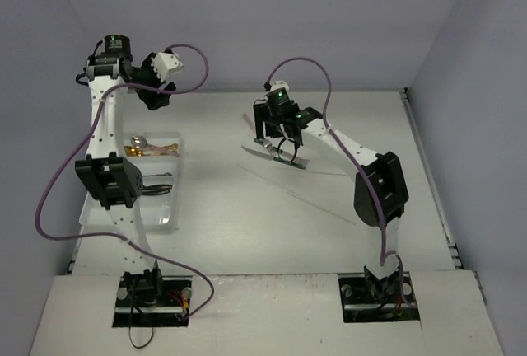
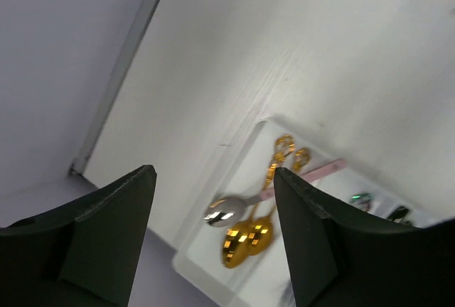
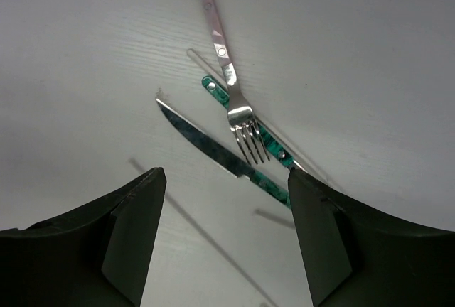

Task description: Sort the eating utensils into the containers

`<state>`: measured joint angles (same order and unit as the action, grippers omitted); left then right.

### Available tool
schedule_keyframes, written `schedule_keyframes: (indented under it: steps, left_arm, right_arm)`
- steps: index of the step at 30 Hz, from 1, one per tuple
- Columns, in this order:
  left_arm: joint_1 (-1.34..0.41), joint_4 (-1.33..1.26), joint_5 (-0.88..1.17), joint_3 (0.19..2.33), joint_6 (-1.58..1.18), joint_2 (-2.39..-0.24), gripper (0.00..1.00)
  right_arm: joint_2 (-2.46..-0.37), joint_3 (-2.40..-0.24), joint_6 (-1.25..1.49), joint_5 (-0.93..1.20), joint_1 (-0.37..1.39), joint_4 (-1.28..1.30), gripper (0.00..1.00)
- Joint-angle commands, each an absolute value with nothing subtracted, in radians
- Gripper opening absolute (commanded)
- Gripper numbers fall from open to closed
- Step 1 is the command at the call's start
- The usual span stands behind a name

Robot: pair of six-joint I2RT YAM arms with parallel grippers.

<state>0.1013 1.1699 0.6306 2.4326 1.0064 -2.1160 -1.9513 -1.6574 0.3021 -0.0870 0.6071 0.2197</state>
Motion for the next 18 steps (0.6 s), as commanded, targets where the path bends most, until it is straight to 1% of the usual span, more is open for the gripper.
schedule_keyframes:
  steps: [1,3,5,7,10,12,14,16,18]
  left_arm:
    - [0.116,1.193,0.726,2.418,0.671,-2.009,0.65]
    - [0.13,1.16,0.725,2.318,0.642,-1.959,0.65]
    - [0.143,1.072,0.691,2.182,0.618,-1.914,0.65]
    - [0.145,1.013,0.628,2.078,0.665,-1.878,0.65]
    - [0.155,1.014,0.586,1.994,0.755,-1.882,0.56]
    - [0.175,1.015,0.606,1.931,0.828,-1.888,0.47]
    - [0.199,1.015,0.639,1.891,0.959,-1.888,0.42]
    - [0.216,1.014,0.667,1.856,1.102,-1.893,0.38]
    - [0.219,1.015,0.657,1.868,1.203,-1.923,0.37]
  right_arm:
    - [-2.075,-1.785,0.293,-0.168,0.6,0.243,0.64]
    - [-2.13,-1.823,0.294,-0.183,0.599,0.251,0.61]
    - [-2.171,-1.86,0.294,-0.176,0.597,0.256,0.59]
    - [-2.197,-1.88,0.298,-0.159,0.597,0.259,0.59]
    - [-2.193,-1.881,0.298,-0.138,0.597,0.261,0.59]
    - [-2.179,-1.866,0.294,-0.13,0.597,0.261,0.59]
    - [-2.156,-1.839,0.293,-0.131,0.597,0.261,0.6]
    - [-2.129,-1.81,0.296,-0.133,0.597,0.261,0.6]
    - [-2.107,-1.794,0.301,-0.13,0.597,0.261,0.6]
